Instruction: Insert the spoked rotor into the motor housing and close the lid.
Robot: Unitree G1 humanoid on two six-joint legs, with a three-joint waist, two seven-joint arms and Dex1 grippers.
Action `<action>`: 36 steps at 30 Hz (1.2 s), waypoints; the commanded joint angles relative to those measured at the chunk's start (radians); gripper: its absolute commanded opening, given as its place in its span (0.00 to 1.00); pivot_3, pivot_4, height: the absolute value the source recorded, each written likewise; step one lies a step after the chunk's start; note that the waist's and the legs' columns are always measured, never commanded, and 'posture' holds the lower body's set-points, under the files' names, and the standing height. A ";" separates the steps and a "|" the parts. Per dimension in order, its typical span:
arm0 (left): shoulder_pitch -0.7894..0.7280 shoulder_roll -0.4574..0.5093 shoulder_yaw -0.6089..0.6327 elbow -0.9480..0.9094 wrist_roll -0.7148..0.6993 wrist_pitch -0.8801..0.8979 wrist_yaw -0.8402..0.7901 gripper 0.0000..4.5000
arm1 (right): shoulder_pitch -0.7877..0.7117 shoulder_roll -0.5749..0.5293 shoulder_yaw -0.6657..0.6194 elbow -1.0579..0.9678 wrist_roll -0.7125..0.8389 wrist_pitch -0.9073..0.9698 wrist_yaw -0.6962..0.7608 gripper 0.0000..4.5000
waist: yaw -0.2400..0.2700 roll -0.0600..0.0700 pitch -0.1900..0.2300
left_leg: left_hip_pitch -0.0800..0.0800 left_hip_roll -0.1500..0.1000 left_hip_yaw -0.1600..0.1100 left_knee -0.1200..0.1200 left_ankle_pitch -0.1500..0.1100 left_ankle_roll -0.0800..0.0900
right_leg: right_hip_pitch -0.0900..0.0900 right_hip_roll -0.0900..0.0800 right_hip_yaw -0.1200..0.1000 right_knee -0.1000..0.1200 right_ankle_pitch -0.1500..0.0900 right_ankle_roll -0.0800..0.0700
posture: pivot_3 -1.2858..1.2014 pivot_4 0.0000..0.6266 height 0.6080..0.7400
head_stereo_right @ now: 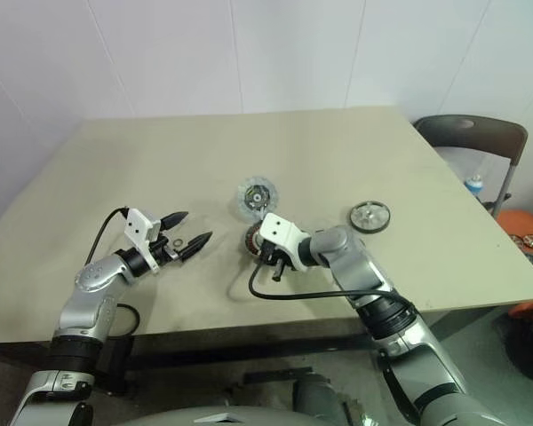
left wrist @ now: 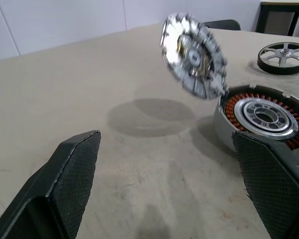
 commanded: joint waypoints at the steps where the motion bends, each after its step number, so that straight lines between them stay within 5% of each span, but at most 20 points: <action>1: -0.023 0.003 -0.003 -0.010 0.002 -0.020 -0.006 1.00 | -0.023 0.002 0.020 -0.038 0.022 0.002 0.004 0.07 | 0.000 0.000 0.000 | 0.000 0.000 0.000 0.000 0.000 0.000 | 0.000 0.000 0.000 0.000 0.000 0.000 | 0.52 0.00 1.00; 19: -0.024 0.004 -0.010 -0.006 0.007 -0.027 0.004 1.00 | -0.033 -0.023 0.038 -0.077 0.068 0.046 0.008 0.07 | 0.000 0.000 0.000 | 0.000 0.000 0.000 0.000 0.000 0.000 | 0.000 0.000 0.000 0.000 0.000 0.000 | 0.52 0.00 1.00; 22: -0.025 0.004 -0.010 -0.005 0.007 -0.028 0.003 1.00 | -0.035 -0.018 0.032 -0.064 0.070 0.045 -0.002 0.20 | 0.001 0.000 0.000 | 0.000 0.000 0.000 0.000 0.000 0.000 | 0.000 0.000 0.000 0.000 0.000 0.000 | 0.52 0.00 1.00; 27: -0.025 0.005 -0.009 -0.005 0.007 -0.029 0.003 1.00 | -0.056 0.017 -0.023 -0.020 0.114 0.041 -0.035 0.56 | 0.002 0.000 0.000 | 0.000 0.000 0.000 0.000 0.000 0.000 | 0.000 0.000 0.000 0.000 0.000 0.000 | 0.52 0.00 1.00; 36: 0.020 0.021 0.041 -0.048 -0.044 -0.005 0.006 1.00 | -0.119 -0.020 -0.161 0.076 0.232 0.034 -0.003 0.56 | 0.001 0.000 0.000 | 0.000 0.000 0.000 0.000 0.000 0.000 | 0.000 0.000 0.000 0.000 0.000 0.000 | 0.52 0.00 1.00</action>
